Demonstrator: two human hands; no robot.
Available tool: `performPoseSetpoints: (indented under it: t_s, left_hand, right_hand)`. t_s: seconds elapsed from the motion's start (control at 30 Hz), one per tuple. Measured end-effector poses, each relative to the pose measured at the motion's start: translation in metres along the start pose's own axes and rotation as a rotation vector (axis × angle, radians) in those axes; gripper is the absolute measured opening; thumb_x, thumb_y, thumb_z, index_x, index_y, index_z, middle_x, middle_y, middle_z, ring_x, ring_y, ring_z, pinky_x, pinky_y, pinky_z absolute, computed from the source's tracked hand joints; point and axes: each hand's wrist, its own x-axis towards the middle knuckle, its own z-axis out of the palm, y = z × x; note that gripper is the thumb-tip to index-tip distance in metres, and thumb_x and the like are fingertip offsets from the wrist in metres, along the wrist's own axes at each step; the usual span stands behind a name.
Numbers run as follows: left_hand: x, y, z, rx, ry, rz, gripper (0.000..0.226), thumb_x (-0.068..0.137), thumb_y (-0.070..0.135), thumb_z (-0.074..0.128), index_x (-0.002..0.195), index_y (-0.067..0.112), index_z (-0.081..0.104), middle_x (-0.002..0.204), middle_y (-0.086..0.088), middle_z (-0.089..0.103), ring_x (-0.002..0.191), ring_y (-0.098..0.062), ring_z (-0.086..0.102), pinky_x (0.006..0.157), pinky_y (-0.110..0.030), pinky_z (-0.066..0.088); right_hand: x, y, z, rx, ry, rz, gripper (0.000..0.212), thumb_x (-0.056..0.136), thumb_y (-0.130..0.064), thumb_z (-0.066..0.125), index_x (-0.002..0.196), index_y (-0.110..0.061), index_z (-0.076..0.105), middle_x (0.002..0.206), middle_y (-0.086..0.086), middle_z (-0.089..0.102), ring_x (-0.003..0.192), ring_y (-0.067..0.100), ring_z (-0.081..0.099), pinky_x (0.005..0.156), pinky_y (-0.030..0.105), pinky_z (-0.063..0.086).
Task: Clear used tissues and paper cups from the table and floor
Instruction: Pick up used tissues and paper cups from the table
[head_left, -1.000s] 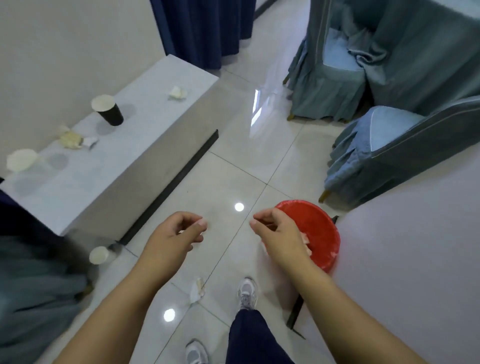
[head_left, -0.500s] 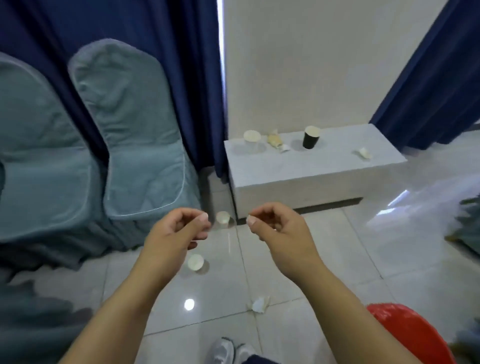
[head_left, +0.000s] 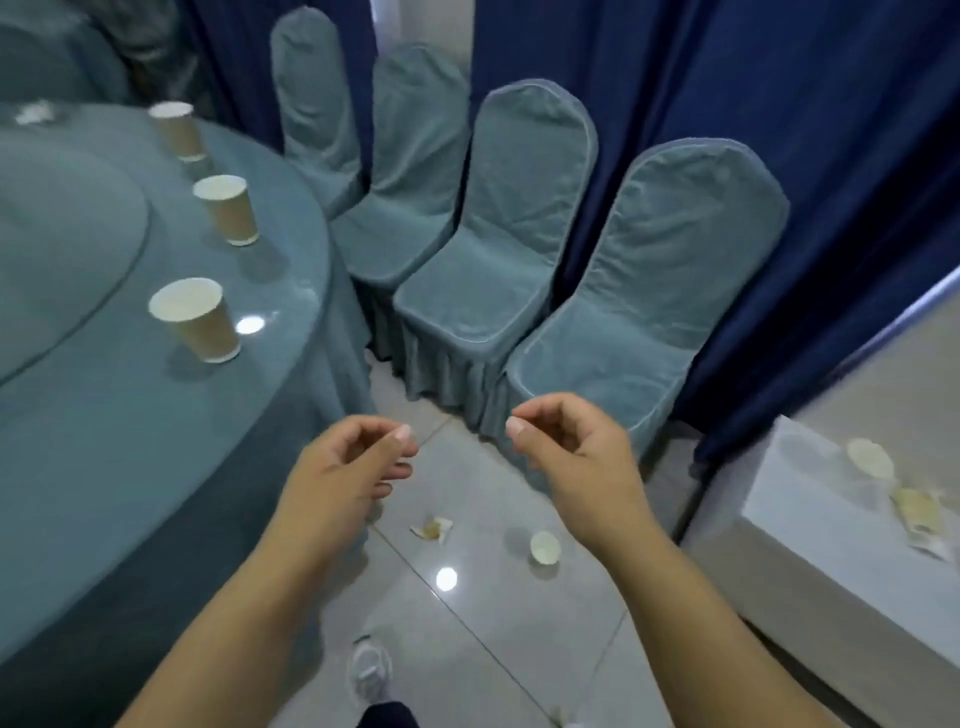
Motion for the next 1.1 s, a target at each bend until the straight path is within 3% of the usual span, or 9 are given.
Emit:
performPoseSetpoints:
  t_s: [0.17,0.3,0.43,0.67,1.1]
  left_hand:
    - [0.011,-0.009,-0.075,-0.076,0.228,-0.02,0.01,0.089,0.023,0.059,0.082,0.021,0.065,0.077,0.003,0.073,0.077,-0.018,0.067,0.077,-0.034,0.05]
    - [0.036,-0.013,-0.136,-0.13,0.351,-0.042,0.009,0.09,0.018,0.059,0.082,0.015,0.062,0.08,-0.002,0.07,0.073,-0.019,0.064,0.073,-0.032,0.047]
    - [0.069,-0.013,-0.199,-0.133,0.413,-0.058,0.009,0.091,0.019,0.058,0.085,0.013,0.062,0.084,-0.004,0.069,0.074,-0.018,0.064,0.072,-0.031,0.047]
    - [0.122,-0.017,-0.3,-0.138,0.494,-0.103,0.009,0.091,0.015,0.058,0.083,0.012,0.061,0.081,-0.005,0.067,0.069,-0.016,0.061,0.067,-0.028,0.044]
    - [0.204,-0.019,-0.423,-0.172,0.759,-0.159,0.012,0.091,0.014,0.058,0.079,0.015,0.057,0.077,-0.002,0.063,0.066,-0.015,0.057,0.061,-0.025,0.039]
  right_hand:
    - [0.035,-0.02,0.084,-0.011,-0.207,-0.061,0.008,0.083,-0.021,0.068,0.079,-0.028,0.066,0.077,-0.007,0.068,0.076,0.009,0.063,0.07,0.025,0.051]
    - [0.066,-0.036,0.156,-0.011,-0.334,-0.098,0.009,0.084,-0.018,0.068,0.08,-0.026,0.066,0.078,-0.005,0.068,0.078,0.013,0.064,0.071,0.025,0.052]
    - [0.098,-0.049,0.225,-0.014,-0.383,-0.089,0.002,0.085,-0.019,0.067,0.084,-0.02,0.067,0.083,-0.002,0.069,0.082,0.016,0.065,0.076,0.027,0.055]
    - [0.151,-0.061,0.33,0.027,-0.432,-0.034,0.011,0.082,-0.015,0.07,0.075,-0.023,0.067,0.074,-0.006,0.067,0.074,0.012,0.061,0.069,0.025,0.047]
    - [0.267,-0.092,0.486,-0.035,-0.663,-0.096,0.014,0.083,-0.014,0.069,0.074,-0.024,0.065,0.072,-0.003,0.065,0.071,0.014,0.059,0.066,0.025,0.045]
